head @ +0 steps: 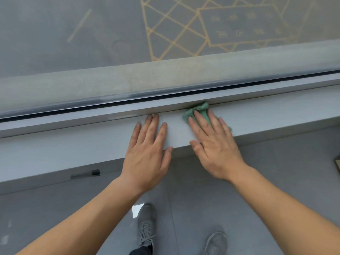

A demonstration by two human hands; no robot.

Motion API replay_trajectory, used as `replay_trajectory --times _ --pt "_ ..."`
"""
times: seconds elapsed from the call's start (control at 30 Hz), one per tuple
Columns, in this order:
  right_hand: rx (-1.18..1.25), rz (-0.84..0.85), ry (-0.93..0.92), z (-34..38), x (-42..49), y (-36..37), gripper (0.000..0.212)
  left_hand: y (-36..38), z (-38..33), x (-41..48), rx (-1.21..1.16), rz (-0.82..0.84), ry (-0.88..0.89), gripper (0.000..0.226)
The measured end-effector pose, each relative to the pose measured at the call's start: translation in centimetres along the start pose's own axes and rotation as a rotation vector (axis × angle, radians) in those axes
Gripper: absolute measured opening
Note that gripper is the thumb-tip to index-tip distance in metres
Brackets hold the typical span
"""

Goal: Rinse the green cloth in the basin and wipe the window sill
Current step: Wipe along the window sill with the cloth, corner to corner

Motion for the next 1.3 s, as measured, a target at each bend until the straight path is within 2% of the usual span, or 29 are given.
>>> replay_trajectory --times 0.1,0.17,0.3,0.4,0.47,0.53,0.6,0.67,0.73,0.8,0.87,0.97,1.03,1.1,1.17,1.23,1.3 --pt "0.005 -0.042 0.268 -7.5 -0.6 -1.1 0.064 0.6 -1.5 0.4 0.001 0.004 -0.012 0.063" --pt "-0.013 -0.089 0.352 -8.2 -0.6 -1.4 0.067 1.0 -2.6 0.9 0.016 -0.008 -0.02 0.063" --pt "0.038 -0.055 0.112 -4.1 -0.8 -0.4 0.066 2.0 -5.0 1.6 0.033 -0.032 -0.042 0.063" --pt "0.026 -0.015 -0.039 -7.1 -1.2 -0.6 0.063 2.4 -6.4 2.1 0.035 -0.044 -0.073 0.063" --pt "0.012 -0.046 0.075 -12.3 -1.4 -1.3 0.064 2.8 -7.4 2.6 0.028 -0.056 -0.073 0.063" --pt "0.006 -0.086 0.306 -17.6 -1.9 -2.2 0.068 3.4 -8.7 3.1 0.02 -0.06 -0.067 0.062" --pt "-0.025 -0.114 0.436 -18.7 -2.0 -2.4 0.07 4.0 -10.0 3.7 0.025 -0.064 -0.067 0.063" --pt "-0.013 -0.108 0.354 -15.8 -1.7 -2.1 0.07 4.7 -11.5 4.3 0.028 -0.063 -0.051 0.063" --pt "0.016 -0.066 0.131 -12.8 -1.7 -1.4 0.068 5.2 -12.7 4.9 0.028 -0.063 -0.035 0.063" --pt "0.016 -0.029 -0.007 -13.7 -1.9 -1.5 0.065 5.6 -13.7 5.4 0.033 -0.06 -0.028 0.064" --pt "0.012 -0.034 0.047 -18.2 -1.8 -2.0 0.064 5.9 -14.3 5.8 0.03 -0.057 -0.032 0.063" --pt "-0.013 -0.079 0.287 -24.9 -2.9 -2.9 0.065 6.3 -15.2 6.4 0.031 -0.048 -0.037 0.063" --pt "-0.022 -0.122 0.381 -25.4 -3.1 -3.1 0.067 6.5 -16.1 6.8 0.036 -0.045 -0.032 0.063" --pt "0.004 -0.125 0.323 -22.7 -2.8 -2.9 0.069 7.0 -17.3 7.3 0.031 -0.037 -0.018 0.063" --pt "0.03 -0.091 0.115 -20.2 -2.8 -2.2 0.067 7.6 -18.9 8.0 0.025 -0.036 -0.006 0.064" --pt "0.019 -0.062 -0.021 -21.4 -2.9 -2.2 0.064 8.1 -20.0 8.6 0.025 -0.034 -0.011 0.065" --pt "-0.003 -0.078 0.061 -26.5 -3.1 -2.6 0.063 8.4 -20.5 9.0 0.03 -0.036 -0.028 0.065"
Point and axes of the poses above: each hand's wrist, its own x-axis towards the middle knuckle, its own y-axis out of the palm, z = x × y, the point moved 7 cm from there along x, towards the middle knuckle, and after that the axes turned 13 degrees about -z, right-handed, at the moved point
